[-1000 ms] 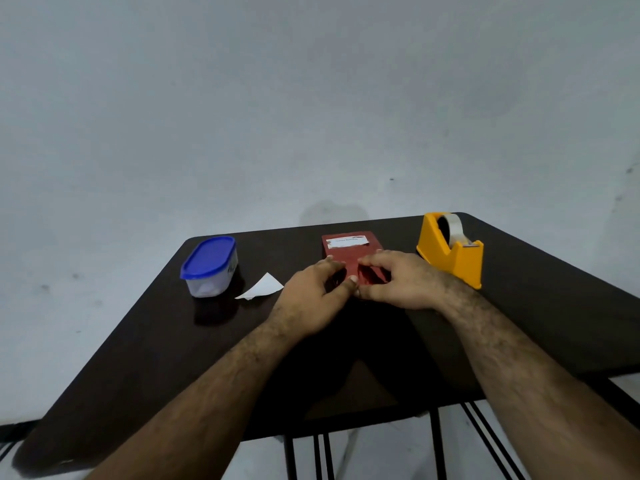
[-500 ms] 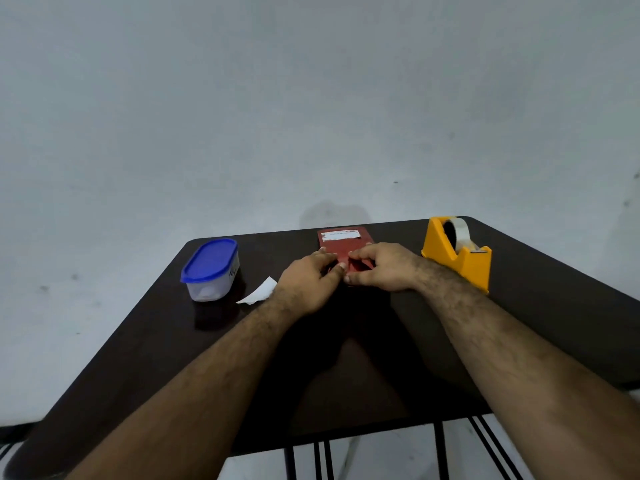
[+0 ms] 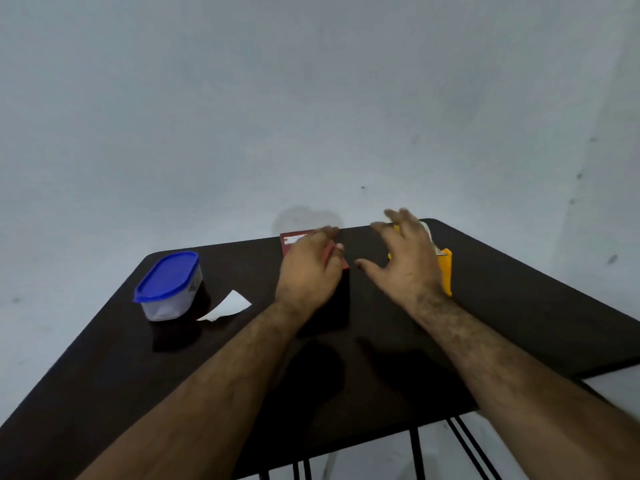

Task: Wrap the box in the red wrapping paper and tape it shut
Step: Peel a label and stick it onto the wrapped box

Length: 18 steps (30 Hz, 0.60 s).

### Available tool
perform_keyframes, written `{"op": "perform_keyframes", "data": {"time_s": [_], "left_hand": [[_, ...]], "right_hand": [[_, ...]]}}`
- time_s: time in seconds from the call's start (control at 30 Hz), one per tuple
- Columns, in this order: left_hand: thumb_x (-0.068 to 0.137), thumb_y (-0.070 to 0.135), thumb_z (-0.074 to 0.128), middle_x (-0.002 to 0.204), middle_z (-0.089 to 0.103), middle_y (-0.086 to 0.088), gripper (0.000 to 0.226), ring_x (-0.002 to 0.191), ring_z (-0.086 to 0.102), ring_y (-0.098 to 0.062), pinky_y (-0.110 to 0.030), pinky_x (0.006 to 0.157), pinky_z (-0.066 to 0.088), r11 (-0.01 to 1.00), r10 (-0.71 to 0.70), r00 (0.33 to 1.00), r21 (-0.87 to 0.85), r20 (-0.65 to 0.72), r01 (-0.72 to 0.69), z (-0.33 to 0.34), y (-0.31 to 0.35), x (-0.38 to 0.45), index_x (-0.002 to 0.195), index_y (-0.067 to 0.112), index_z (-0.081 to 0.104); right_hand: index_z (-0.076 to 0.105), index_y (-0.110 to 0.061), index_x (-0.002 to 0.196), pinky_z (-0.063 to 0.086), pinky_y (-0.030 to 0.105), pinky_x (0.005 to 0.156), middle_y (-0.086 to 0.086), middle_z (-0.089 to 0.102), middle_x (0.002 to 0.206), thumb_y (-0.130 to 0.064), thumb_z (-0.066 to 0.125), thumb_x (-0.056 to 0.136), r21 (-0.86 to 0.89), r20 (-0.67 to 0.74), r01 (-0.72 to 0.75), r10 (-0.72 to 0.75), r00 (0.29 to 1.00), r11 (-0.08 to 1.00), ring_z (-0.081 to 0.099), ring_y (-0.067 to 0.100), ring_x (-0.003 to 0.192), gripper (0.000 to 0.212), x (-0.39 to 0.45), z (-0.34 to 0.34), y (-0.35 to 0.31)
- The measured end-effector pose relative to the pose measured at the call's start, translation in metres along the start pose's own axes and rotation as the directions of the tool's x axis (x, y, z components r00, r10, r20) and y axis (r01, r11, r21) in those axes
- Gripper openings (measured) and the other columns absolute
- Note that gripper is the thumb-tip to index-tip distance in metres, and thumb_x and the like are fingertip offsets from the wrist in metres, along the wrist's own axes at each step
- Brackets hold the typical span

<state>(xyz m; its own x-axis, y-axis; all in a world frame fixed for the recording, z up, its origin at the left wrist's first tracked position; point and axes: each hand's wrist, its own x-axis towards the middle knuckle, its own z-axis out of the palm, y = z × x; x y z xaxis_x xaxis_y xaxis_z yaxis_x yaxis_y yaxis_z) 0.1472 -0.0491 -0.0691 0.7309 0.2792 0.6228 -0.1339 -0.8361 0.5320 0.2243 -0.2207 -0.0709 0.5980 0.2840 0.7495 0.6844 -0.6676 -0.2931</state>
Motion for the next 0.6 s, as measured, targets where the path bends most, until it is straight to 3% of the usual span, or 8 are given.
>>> {"op": "perform_keyframes", "data": {"time_s": [0.03,0.1,0.17,0.23,0.3,0.37,0.6], "left_hand": [[0.102,0.026,0.062,0.142,0.067,-0.007,0.042,0.134,0.06,-0.022,-0.031,0.117,0.042,0.993,-0.055,0.998,-0.106,0.031,0.058,0.015,0.014,0.003,0.142,0.013,0.064],[0.1,0.025,0.066,0.14,0.067,-0.007,0.046,0.129,0.062,-0.022,-0.036,0.113,0.048,0.912,-0.227,0.961,-0.311,0.158,0.267,0.05,0.036,0.012,0.144,0.014,0.062],[0.096,0.027,0.067,0.142,0.063,-0.001,0.051,0.129,0.06,-0.019,-0.038,0.112,0.049,0.785,-0.338,0.894,-0.435,0.296,0.441,0.082,0.057,0.016,0.146,0.017,0.059],[0.093,0.022,0.063,0.12,0.071,0.005,0.033,0.114,0.065,-0.017,-0.037,0.102,0.054,0.679,-0.375,0.842,-0.504,0.387,0.534,0.108,0.073,0.015,0.126,0.02,0.068],[0.085,0.023,0.057,0.1,0.076,-0.008,0.025,0.098,0.072,-0.03,-0.05,0.089,0.062,0.636,-0.393,0.822,-0.523,0.413,0.567,0.126,0.081,0.013,0.102,0.014,0.073],[0.08,0.025,0.052,0.099,0.074,-0.017,0.03,0.09,0.071,-0.035,-0.053,0.081,0.061,0.636,-0.415,0.811,-0.507,0.412,0.582,0.14,0.086,0.014,0.096,0.009,0.072],[0.087,0.024,0.055,0.09,0.074,-0.011,0.022,0.084,0.07,-0.03,-0.046,0.078,0.061,0.697,-0.449,0.825,-0.442,0.344,0.564,0.168,0.085,0.027,0.09,0.015,0.075]], "right_hand": [[0.057,-0.014,0.144,0.036,0.052,0.121,0.012,0.045,0.158,-0.042,0.09,0.073,-0.008,-0.104,-0.085,0.084,0.991,0.996,0.032,0.035,0.152,0.083,-0.004,-0.006,0.011],[0.041,-0.011,0.153,0.033,0.048,0.12,0.014,0.036,0.162,-0.039,0.093,0.067,0.02,-0.134,-0.318,0.318,0.939,0.948,0.027,0.035,0.154,0.104,-0.006,-0.016,0.031],[0.041,-0.007,0.149,0.044,0.045,0.112,0.017,0.046,0.153,-0.041,0.096,0.06,0.067,-0.022,-0.555,0.557,0.83,0.829,0.042,0.036,0.144,0.109,-0.005,-0.021,0.053],[0.057,-0.009,0.126,0.056,0.039,0.086,0.013,0.065,0.125,-0.048,0.094,0.06,0.055,0.135,-0.707,0.696,0.705,0.705,0.065,0.035,0.115,0.085,-0.005,-0.024,0.068],[0.068,-0.015,0.095,0.055,0.032,0.066,0.004,0.072,0.093,-0.055,0.085,0.069,0.036,0.206,-0.71,0.69,0.694,0.703,0.071,0.027,0.086,0.05,-0.01,-0.023,0.078],[0.068,-0.017,0.078,0.05,0.029,0.056,0.001,0.069,0.077,-0.053,0.079,0.077,0.014,0.212,-0.673,0.656,0.725,0.739,0.068,0.022,0.072,0.038,-0.011,-0.02,0.085],[0.069,-0.018,0.086,0.045,0.029,0.061,0.004,0.069,0.083,-0.056,0.078,0.081,-0.028,0.238,-0.64,0.627,0.742,0.768,0.063,0.024,0.073,0.04,0.004,-0.015,0.105]]}}
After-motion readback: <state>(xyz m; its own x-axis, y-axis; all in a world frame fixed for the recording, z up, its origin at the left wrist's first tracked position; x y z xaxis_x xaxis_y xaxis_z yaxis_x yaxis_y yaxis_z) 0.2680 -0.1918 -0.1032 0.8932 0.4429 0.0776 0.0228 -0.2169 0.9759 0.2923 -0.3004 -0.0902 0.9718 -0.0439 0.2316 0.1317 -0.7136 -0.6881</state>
